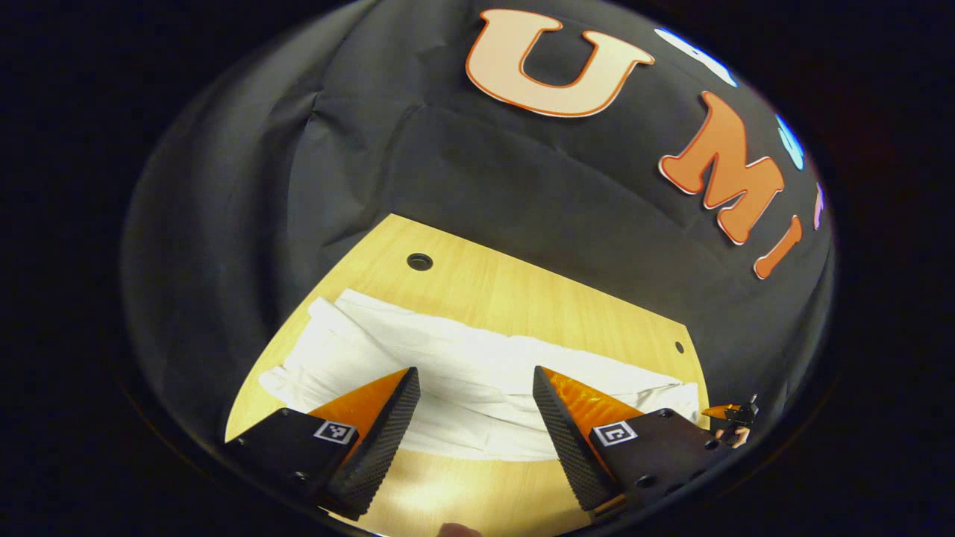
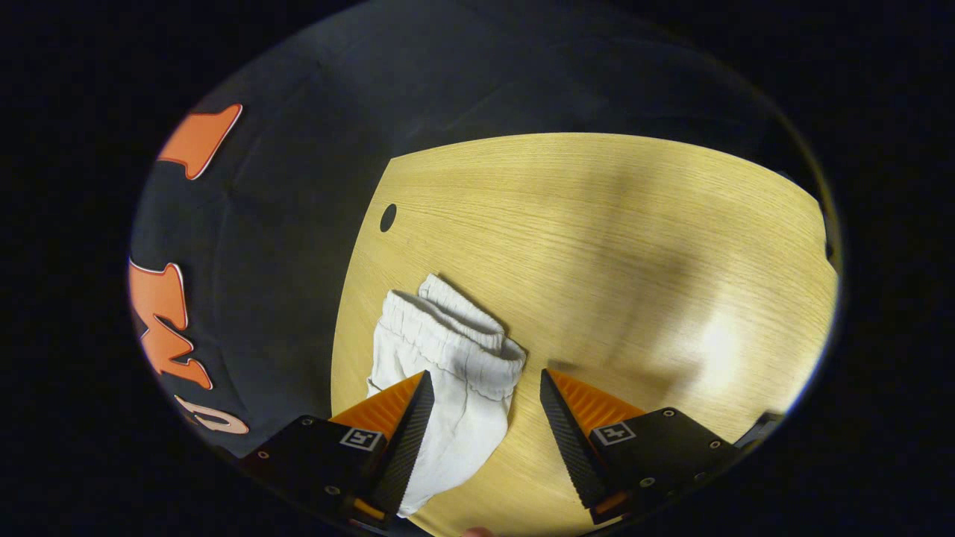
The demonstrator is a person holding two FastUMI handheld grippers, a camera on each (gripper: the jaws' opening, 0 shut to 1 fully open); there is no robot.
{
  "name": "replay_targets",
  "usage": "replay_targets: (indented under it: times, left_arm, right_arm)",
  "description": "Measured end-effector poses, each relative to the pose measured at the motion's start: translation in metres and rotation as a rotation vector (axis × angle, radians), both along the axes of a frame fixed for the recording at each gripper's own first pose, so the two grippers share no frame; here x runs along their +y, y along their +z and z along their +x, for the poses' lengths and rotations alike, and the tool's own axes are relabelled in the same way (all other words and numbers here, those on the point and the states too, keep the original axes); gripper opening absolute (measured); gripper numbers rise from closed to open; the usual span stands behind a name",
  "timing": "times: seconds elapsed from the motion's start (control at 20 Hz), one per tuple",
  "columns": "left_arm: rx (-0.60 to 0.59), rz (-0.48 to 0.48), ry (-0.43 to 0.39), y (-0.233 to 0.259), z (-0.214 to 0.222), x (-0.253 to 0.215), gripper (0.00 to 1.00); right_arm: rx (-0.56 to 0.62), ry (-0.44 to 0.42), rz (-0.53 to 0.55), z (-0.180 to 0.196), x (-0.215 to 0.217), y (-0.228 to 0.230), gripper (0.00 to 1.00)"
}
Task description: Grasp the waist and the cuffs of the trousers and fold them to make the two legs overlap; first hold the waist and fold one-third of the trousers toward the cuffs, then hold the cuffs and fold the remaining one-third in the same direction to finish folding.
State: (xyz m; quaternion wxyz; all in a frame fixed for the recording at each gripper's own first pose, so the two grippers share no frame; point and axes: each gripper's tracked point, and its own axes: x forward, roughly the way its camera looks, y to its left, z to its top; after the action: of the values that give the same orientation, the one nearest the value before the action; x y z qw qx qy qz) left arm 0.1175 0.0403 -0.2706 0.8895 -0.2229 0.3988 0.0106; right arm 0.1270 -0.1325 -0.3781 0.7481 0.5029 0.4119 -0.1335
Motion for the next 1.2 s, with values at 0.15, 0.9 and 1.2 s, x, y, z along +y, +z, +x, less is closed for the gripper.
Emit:
replay_targets:
  times: [0.15,0.9,1.2]
  left_arm:
    - [0.016,-0.028,0.008,-0.001,-0.016,-0.013,0.99]
    - [0.059,-0.070,-0.020,0.005,-0.088,-0.093,0.99]
    - [0.073,-0.060,0.006,0.003,-0.098,-0.094,0.99]
  right_arm:
    - [-0.020,0.000,0.003,0.005,-0.002,-0.007,0.87]
    - [-0.158,-0.062,0.076,0.031,-0.015,-0.023,0.39]
    - [-0.212,-0.092,0.114,0.036,-0.013,-0.014,0.17]
